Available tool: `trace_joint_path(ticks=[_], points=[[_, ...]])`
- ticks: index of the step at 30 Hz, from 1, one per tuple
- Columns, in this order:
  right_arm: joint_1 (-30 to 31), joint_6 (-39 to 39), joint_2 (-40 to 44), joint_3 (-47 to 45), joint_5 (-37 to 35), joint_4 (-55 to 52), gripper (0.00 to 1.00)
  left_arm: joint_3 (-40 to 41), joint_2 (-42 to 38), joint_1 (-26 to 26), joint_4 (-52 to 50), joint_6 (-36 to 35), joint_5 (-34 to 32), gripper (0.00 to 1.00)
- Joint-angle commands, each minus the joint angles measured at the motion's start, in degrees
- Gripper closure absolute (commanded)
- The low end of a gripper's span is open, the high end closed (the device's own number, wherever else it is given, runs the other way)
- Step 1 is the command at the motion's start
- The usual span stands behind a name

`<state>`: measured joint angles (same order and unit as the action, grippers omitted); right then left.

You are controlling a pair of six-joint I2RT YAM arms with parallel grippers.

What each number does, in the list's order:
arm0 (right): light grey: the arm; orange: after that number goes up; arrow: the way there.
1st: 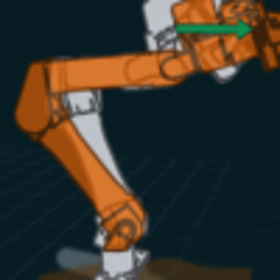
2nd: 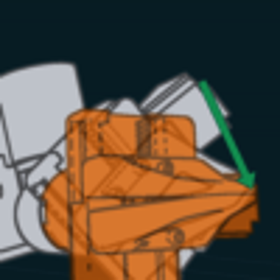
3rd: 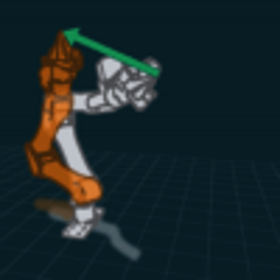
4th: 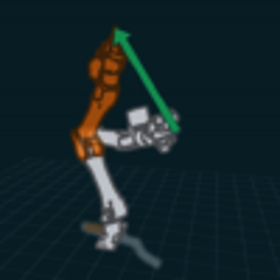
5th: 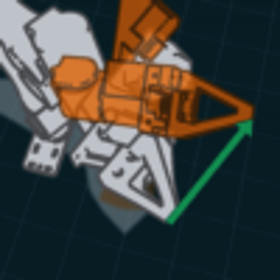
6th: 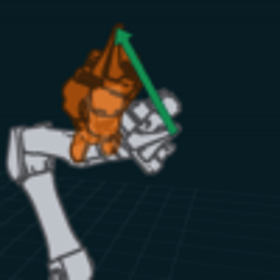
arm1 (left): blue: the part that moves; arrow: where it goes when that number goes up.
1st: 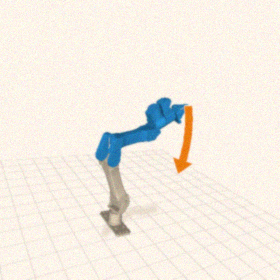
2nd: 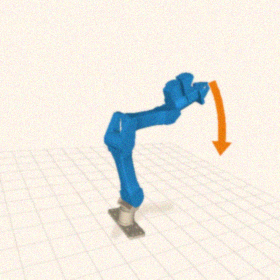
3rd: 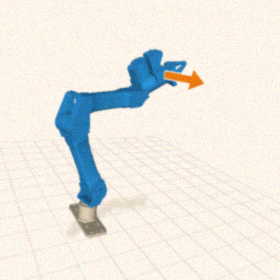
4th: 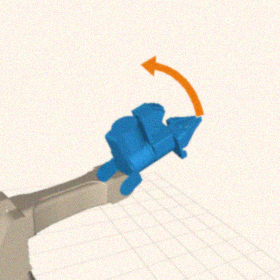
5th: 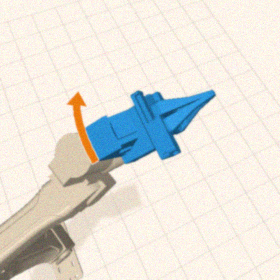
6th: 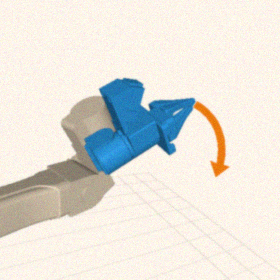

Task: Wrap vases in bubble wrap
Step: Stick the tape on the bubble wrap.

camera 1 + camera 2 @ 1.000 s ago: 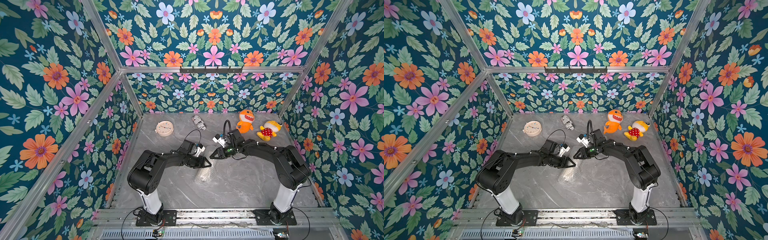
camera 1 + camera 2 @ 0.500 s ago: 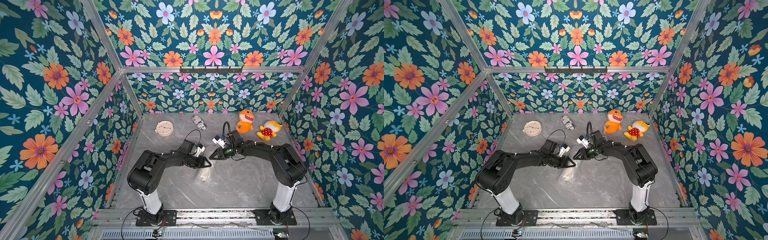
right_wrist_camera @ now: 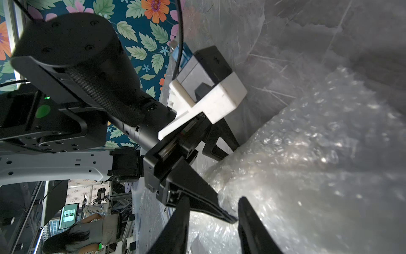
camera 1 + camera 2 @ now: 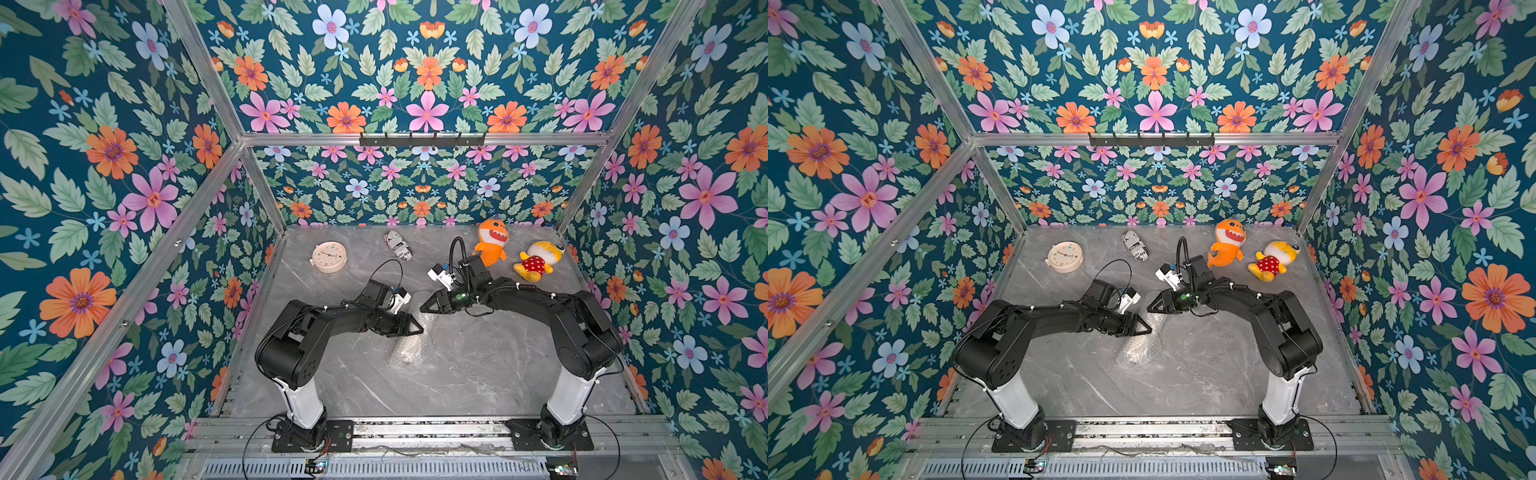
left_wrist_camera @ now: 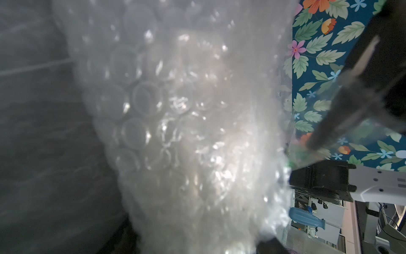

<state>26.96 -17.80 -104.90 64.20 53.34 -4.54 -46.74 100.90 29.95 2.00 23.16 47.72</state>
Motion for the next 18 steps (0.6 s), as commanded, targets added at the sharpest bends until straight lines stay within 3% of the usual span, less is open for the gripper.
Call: trace_joint_path(ticks=[1,10,18], points=[[0.06,0.14,-1.58,1.74,0.34,-0.3,0.62,-0.18,0.26,0.3,-1.01,-0.64,-0.12,0.71],[0.28,2.75,-8.21,9.52,0.98,-5.08,0.63,-0.49,0.28,0.54,-1.19,-0.57,-0.24,0.72],[-0.68,1.68,-3.45,5.36,-1.13,-2.37,0.63,-0.72,0.61,0.63,-1.56,-0.82,-0.14,0.72]])
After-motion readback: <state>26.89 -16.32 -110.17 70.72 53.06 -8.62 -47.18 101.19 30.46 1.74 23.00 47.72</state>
